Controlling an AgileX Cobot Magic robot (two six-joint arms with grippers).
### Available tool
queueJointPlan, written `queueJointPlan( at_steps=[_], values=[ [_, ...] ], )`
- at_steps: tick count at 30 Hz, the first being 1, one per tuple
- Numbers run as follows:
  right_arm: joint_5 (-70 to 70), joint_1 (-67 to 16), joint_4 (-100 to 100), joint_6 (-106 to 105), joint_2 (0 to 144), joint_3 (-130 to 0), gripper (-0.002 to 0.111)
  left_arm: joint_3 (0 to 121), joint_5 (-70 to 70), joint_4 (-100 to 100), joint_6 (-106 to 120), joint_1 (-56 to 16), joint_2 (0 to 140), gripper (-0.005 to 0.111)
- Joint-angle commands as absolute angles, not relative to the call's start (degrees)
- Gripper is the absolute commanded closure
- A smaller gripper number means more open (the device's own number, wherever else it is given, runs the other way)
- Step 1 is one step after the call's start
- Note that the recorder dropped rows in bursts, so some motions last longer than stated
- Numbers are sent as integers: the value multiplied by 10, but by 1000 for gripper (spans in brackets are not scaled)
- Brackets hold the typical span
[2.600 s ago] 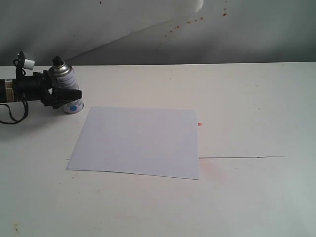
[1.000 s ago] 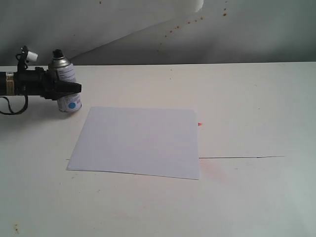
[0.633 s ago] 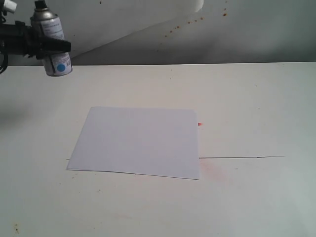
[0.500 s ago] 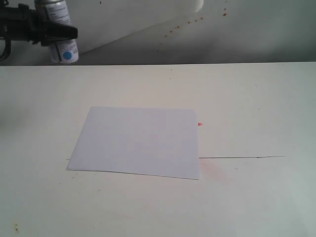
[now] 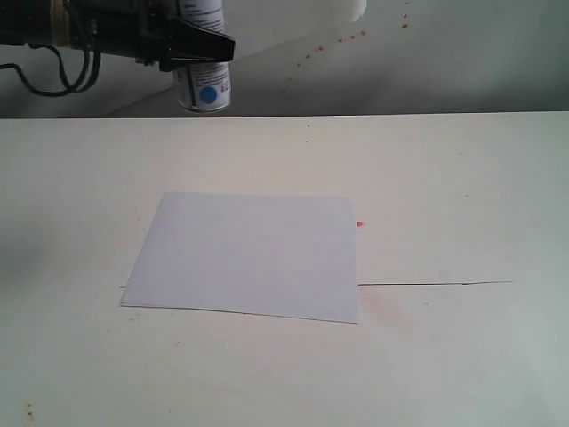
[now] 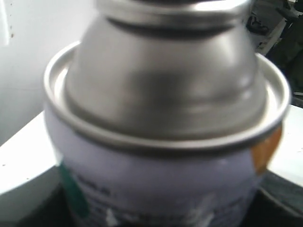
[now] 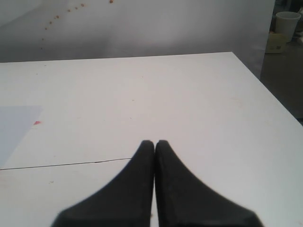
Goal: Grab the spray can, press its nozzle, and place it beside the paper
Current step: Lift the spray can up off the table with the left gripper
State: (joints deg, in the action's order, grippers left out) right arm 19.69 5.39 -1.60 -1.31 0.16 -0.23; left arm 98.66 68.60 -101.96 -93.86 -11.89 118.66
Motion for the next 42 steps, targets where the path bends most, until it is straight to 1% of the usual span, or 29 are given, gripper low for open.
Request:
queueJointPlan(
  at_steps=[1, 7, 8, 12, 17, 20, 25, 28, 32, 35, 42],
  values=[
    [196, 52, -11, -15, 0, 0, 108, 986, 617, -999, -970, -144, 1172, 107],
    [196, 52, -11, -15, 0, 0, 108, 986, 475, -999, -1058, -159, 1172, 107],
    [196, 52, -11, -15, 0, 0, 108, 986, 421, -999, -1095, -164, 1172, 107],
    [196, 52, -11, -15, 0, 0, 108, 986, 330, -999, -1183, -178, 1172, 107],
    [196, 52, -11, -15, 0, 0, 108, 986, 193, -999, -1194, -225, 1172, 107],
    [196, 52, -11, -15, 0, 0, 108, 986, 171, -999, -1194, -246, 1172, 107],
    [196, 52, -11, -15, 0, 0, 108, 986, 203, -989, -1189, -239, 1172, 107],
    [196, 52, -11, -15, 0, 0, 108, 982, 228, -835, -1046, -232, 1172, 107],
    [196, 52, -11, -15, 0, 0, 108, 963, 242, -701, -868, -226, 1172, 107],
    [196, 52, -11, -15, 0, 0, 108, 939, 235, -626, -755, -226, 1172, 107],
    [196, 52, -11, -15, 0, 0, 108, 883, 202, -539, -538, -226, 1172, 107]
  ],
)
